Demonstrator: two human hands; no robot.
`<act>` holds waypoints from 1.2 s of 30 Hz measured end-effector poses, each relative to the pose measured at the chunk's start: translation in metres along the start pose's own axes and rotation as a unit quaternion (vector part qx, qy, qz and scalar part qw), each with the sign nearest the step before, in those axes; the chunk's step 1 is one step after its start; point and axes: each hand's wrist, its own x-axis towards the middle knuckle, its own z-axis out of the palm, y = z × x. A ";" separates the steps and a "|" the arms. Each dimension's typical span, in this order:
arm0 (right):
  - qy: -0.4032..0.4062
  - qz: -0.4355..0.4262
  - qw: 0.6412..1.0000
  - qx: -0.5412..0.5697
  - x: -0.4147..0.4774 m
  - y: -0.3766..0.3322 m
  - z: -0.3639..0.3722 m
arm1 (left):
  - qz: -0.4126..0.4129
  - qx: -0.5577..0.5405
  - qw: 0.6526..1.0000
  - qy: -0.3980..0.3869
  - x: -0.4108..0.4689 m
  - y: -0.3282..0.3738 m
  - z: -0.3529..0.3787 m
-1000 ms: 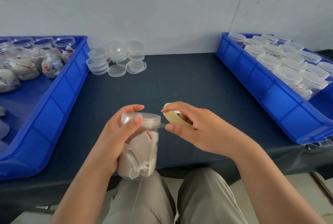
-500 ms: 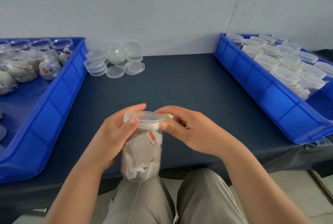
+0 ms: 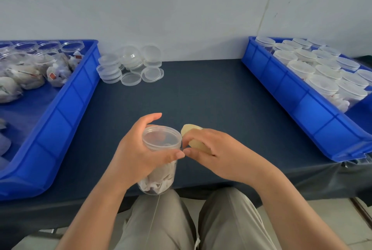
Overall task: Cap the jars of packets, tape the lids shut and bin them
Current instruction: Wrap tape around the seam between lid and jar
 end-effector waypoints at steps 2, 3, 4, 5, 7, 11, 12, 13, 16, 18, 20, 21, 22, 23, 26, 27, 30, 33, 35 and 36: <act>-0.024 0.003 1.000 -0.010 0.000 0.003 -0.001 | 0.003 0.017 1.000 0.005 0.000 -0.002 0.002; -0.031 0.002 0.999 -0.007 0.000 0.003 -0.002 | 0.006 0.023 1.000 0.013 -0.001 -0.002 0.002; -0.036 -0.003 0.999 -0.005 -0.001 0.003 -0.002 | 0.008 0.025 0.999 0.022 0.000 -0.003 0.003; -0.038 -0.008 0.999 -0.006 -0.002 0.003 -0.002 | 0.008 0.027 0.999 0.028 0.000 -0.003 0.003; -0.030 -0.008 0.999 -0.017 -0.001 0.003 -0.001 | 0.009 0.031 0.999 0.029 0.000 -0.003 0.004; 0.022 0.023 0.996 -0.080 0.002 0.003 0.007 | 0.023 0.054 0.998 0.025 -0.002 0.000 0.008; 0.040 0.028 0.994 -0.094 0.003 0.002 0.011 | 0.027 0.066 0.997 0.036 -0.003 0.001 0.010; 0.061 0.032 0.992 -0.102 0.003 -0.001 0.016 | 0.034 0.083 0.995 0.054 -0.004 0.001 0.012; 0.113 0.057 0.986 -0.110 0.002 -0.011 0.032 | 0.060 0.145 0.981 0.113 -0.008 0.004 0.018; 0.117 0.079 0.983 -0.114 0.004 -0.012 0.035 | 0.071 0.172 0.973 0.133 -0.011 0.007 0.022; 0.114 0.089 0.983 -0.113 0.007 -0.009 0.035 | 0.071 0.181 0.970 0.145 -0.013 0.010 0.026; 0.116 0.086 0.984 -0.107 0.009 -0.008 0.035 | 0.068 0.181 0.970 0.149 -0.013 0.012 0.027; 0.120 0.084 0.984 -0.100 0.012 -0.008 0.037 | 0.066 0.178 0.970 0.149 -0.014 0.015 0.025; 0.120 0.086 0.984 -0.103 0.015 -0.007 0.040 | 0.065 0.177 0.971 0.145 -0.017 0.020 0.022; 0.148 0.161 0.960 -0.173 0.034 0.021 0.031 | 0.103 0.104 0.988 0.046 -0.041 0.043 0.013; 0.169 0.201 0.949 -0.176 0.039 0.036 0.018 | 0.122 0.078 0.989 -0.012 -0.054 0.055 0.013; 0.177 0.232 0.941 -0.172 0.038 0.072 -0.012 | 0.143 0.052 0.988 -0.036 -0.070 0.067 0.016; 0.184 0.181 0.946 -0.195 0.030 0.080 -0.001 | 0.100 0.029 0.994 0.038 -0.054 0.059 0.012; 0.180 0.162 0.948 -0.207 0.029 0.081 0.012 | 0.082 0.028 0.994 0.065 -0.043 0.051 0.008; 0.166 0.164 0.949 -0.214 0.030 0.083 0.017 | 0.075 0.018 0.994 0.076 -0.040 0.047 0.008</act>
